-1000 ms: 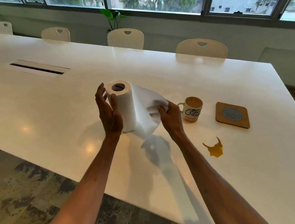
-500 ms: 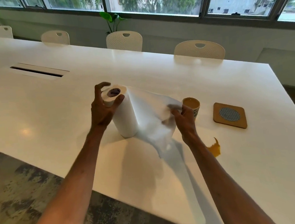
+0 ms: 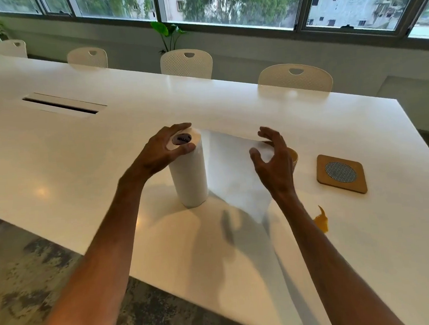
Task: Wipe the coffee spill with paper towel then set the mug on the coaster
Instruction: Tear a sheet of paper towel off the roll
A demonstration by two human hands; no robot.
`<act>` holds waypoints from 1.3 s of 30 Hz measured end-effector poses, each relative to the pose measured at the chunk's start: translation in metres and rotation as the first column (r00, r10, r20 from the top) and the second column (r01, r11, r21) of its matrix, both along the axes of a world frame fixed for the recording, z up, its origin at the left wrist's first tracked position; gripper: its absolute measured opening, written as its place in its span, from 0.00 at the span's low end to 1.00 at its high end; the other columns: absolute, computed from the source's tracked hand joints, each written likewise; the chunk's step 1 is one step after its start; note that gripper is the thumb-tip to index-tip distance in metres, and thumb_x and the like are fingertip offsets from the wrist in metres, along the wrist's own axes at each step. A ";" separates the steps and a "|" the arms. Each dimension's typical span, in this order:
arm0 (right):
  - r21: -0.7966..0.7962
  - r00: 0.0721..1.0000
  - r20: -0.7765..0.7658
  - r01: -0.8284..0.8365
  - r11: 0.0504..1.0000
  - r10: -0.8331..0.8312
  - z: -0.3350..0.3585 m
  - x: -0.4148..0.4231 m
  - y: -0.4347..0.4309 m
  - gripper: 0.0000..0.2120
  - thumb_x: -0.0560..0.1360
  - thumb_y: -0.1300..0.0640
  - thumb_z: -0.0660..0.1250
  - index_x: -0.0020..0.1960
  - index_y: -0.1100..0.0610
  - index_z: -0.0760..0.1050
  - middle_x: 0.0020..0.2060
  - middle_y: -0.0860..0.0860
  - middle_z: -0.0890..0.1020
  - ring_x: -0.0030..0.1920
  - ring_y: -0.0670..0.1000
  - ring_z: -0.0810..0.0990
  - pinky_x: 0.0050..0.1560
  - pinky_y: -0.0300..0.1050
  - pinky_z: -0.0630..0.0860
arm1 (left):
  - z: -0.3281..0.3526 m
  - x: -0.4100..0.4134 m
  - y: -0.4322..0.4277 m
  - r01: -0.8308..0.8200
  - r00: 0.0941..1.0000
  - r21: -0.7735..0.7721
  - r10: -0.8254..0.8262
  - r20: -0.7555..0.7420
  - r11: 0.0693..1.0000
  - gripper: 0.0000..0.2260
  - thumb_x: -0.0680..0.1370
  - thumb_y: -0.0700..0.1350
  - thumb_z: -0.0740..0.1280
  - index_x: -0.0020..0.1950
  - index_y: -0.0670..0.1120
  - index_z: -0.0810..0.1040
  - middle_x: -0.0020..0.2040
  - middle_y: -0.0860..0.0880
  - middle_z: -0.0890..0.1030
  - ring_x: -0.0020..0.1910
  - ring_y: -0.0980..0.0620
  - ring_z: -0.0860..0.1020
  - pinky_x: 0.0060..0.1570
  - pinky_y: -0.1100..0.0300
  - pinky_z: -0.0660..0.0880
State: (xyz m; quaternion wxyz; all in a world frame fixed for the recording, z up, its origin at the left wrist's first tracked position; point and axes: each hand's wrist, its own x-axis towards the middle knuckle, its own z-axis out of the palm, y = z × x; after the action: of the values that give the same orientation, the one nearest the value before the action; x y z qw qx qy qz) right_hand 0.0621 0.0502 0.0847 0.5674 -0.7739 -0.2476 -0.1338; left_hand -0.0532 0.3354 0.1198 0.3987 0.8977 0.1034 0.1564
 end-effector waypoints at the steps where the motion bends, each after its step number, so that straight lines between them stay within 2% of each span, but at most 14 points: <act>1: -0.033 0.997 0.070 -0.010 0.999 0.012 0.007 0.001 0.006 0.26 0.78 0.58 0.73 0.75 0.53 0.73 0.69 0.48 0.80 0.65 0.45 0.81 0.63 0.32 0.74 | 0.001 0.001 0.001 0.004 1.000 0.016 -0.004 -0.011 1.000 0.29 0.75 0.68 0.70 0.77 0.70 0.71 0.71 0.55 0.77 0.73 0.49 0.74 0.75 0.44 0.72; 3: -0.160 0.981 0.193 -0.006 0.987 0.037 0.020 0.005 0.019 0.27 0.79 0.55 0.73 0.76 0.53 0.72 0.70 0.49 0.79 0.61 0.49 0.83 0.62 0.50 0.80 | 0.004 0.002 0.003 0.015 0.999 0.041 -0.013 -0.035 0.999 0.29 0.75 0.70 0.69 0.76 0.71 0.71 0.70 0.54 0.77 0.72 0.48 0.75 0.75 0.43 0.72; 4: -0.241 0.972 0.228 0.006 0.970 0.051 0.026 0.008 0.027 0.27 0.79 0.53 0.72 0.76 0.52 0.72 0.70 0.49 0.80 0.60 0.49 0.83 0.63 0.54 0.79 | 0.005 0.004 0.004 0.019 0.999 0.052 -0.017 -0.047 0.998 0.30 0.74 0.71 0.69 0.76 0.71 0.72 0.69 0.54 0.77 0.71 0.48 0.75 0.74 0.43 0.73; 8: -0.562 0.952 0.246 -0.011 0.827 0.180 0.042 0.018 0.061 0.26 0.80 0.44 0.70 0.76 0.51 0.73 0.69 0.50 0.81 0.70 0.55 0.75 0.70 0.57 0.68 | 0.009 0.011 0.006 0.045 0.995 0.104 -0.035 -0.095 0.994 0.31 0.73 0.72 0.69 0.74 0.64 0.73 0.72 0.52 0.75 0.70 0.47 0.76 0.72 0.41 0.75; 10: -0.628 0.948 0.233 -0.022 0.778 0.216 0.043 0.020 0.076 0.22 0.81 0.42 0.70 0.71 0.51 0.78 0.63 0.50 0.85 0.69 0.55 0.75 0.70 0.58 0.67 | 0.011 0.013 0.005 0.062 0.993 0.113 -0.050 -0.104 0.992 0.33 0.73 0.72 0.68 0.75 0.60 0.72 0.75 0.52 0.75 0.71 0.46 0.76 0.72 0.41 0.75; 14: -0.591 0.934 0.314 0.053 0.805 0.169 0.034 0.020 0.090 0.11 0.84 0.46 0.67 0.54 0.50 0.86 0.46 0.50 0.87 0.54 0.53 0.80 0.58 0.51 0.63 | 0.011 0.013 0.002 0.068 0.994 0.130 -0.056 -0.093 0.989 0.33 0.74 0.72 0.68 0.75 0.57 0.71 0.75 0.53 0.77 0.70 0.46 0.78 0.71 0.42 0.77; 18: -0.572 0.922 0.352 0.074 0.817 0.163 0.029 0.014 0.090 0.13 0.85 0.48 0.66 0.53 0.51 0.88 0.47 0.48 0.89 0.46 0.51 0.82 0.56 0.47 0.65 | 0.010 0.008 -0.004 0.036 0.999 0.148 -0.030 -0.043 0.988 0.30 0.76 0.69 0.68 0.73 0.56 0.73 0.72 0.54 0.79 0.67 0.48 0.80 0.68 0.43 0.79; 22: -0.602 0.887 0.435 0.156 0.783 0.157 0.022 0.003 0.087 0.16 0.86 0.47 0.63 0.49 0.50 0.88 0.40 0.48 0.87 0.39 0.53 0.83 0.48 0.45 0.68 | 0.010 0.006 -0.011 -0.008 1.000 0.167 0.007 0.007 0.986 0.28 0.76 0.67 0.68 0.72 0.53 0.75 0.70 0.53 0.80 0.65 0.46 0.80 0.63 0.48 0.80; 26: -0.546 0.870 0.472 0.159 0.823 0.146 0.016 -0.008 0.084 0.13 0.84 0.52 0.65 0.51 0.47 0.90 0.39 0.48 0.88 0.36 0.55 0.84 0.41 0.44 0.73 | 0.009 0.005 -0.015 -0.048 0.998 0.200 0.041 0.038 0.979 0.26 0.79 0.63 0.71 0.73 0.52 0.75 0.71 0.51 0.80 0.67 0.45 0.80 0.64 0.48 0.79; 30: -0.524 0.863 0.485 0.158 0.837 0.140 0.019 -0.010 0.078 0.13 0.83 0.43 0.69 0.61 0.47 0.87 0.46 0.47 0.90 0.42 0.58 0.87 0.41 0.48 0.81 | 0.011 0.005 -0.017 -0.058 0.998 0.208 0.055 0.022 0.976 0.26 0.80 0.61 0.73 0.75 0.51 0.74 0.73 0.50 0.80 0.68 0.44 0.80 0.65 0.50 0.77; 32: -0.600 0.890 0.425 0.138 0.788 0.168 0.021 -0.006 0.073 0.23 0.80 0.39 0.71 0.71 0.49 0.80 0.51 0.51 0.90 0.46 0.61 0.88 0.43 0.51 0.82 | 0.011 0.003 -0.017 -0.060 0.998 0.148 0.055 0.035 0.987 0.31 0.79 0.64 0.72 0.78 0.53 0.71 0.76 0.51 0.78 0.71 0.45 0.78 0.69 0.49 0.76; 34: -0.708 0.924 0.337 0.121 0.696 0.182 0.023 0.002 0.067 0.27 0.78 0.39 0.71 0.73 0.49 0.74 0.51 0.54 0.89 0.49 0.63 0.86 0.45 0.53 0.80 | 0.006 -0.005 -0.017 -0.057 0.994 -0.051 0.062 0.095 0.997 0.38 0.76 0.67 0.71 0.83 0.56 0.65 0.79 0.50 0.74 0.75 0.47 0.75 0.73 0.49 0.73; 37: -0.796 0.956 0.232 0.080 0.600 0.181 0.026 0.013 0.053 0.24 0.78 0.42 0.72 0.69 0.51 0.75 0.49 0.56 0.86 0.48 0.63 0.84 0.46 0.52 0.77 | -0.018 -0.024 -0.016 -0.009 0.990 -0.389 0.062 0.124 0.921 0.49 0.71 0.64 0.75 0.87 0.60 0.53 0.84 0.51 0.67 0.80 0.51 0.69 0.76 0.52 0.67; 39: -0.816 0.966 0.201 0.073 0.574 0.164 0.027 0.017 0.042 0.21 0.76 0.44 0.72 0.65 0.51 0.78 0.48 0.56 0.85 0.49 0.62 0.84 0.45 0.51 0.74 | -0.040 -0.032 -0.020 0.017 0.997 -0.480 0.019 0.071 0.877 0.53 0.71 0.57 0.80 0.87 0.61 0.50 0.84 0.55 0.66 0.80 0.55 0.68 0.78 0.52 0.68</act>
State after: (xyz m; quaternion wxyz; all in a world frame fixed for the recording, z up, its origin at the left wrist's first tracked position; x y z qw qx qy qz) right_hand 0.0788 0.0918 0.1115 0.1132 -0.9172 -0.3718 -0.0877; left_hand -0.0848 0.3151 0.0802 0.6124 0.7643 0.1249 0.1588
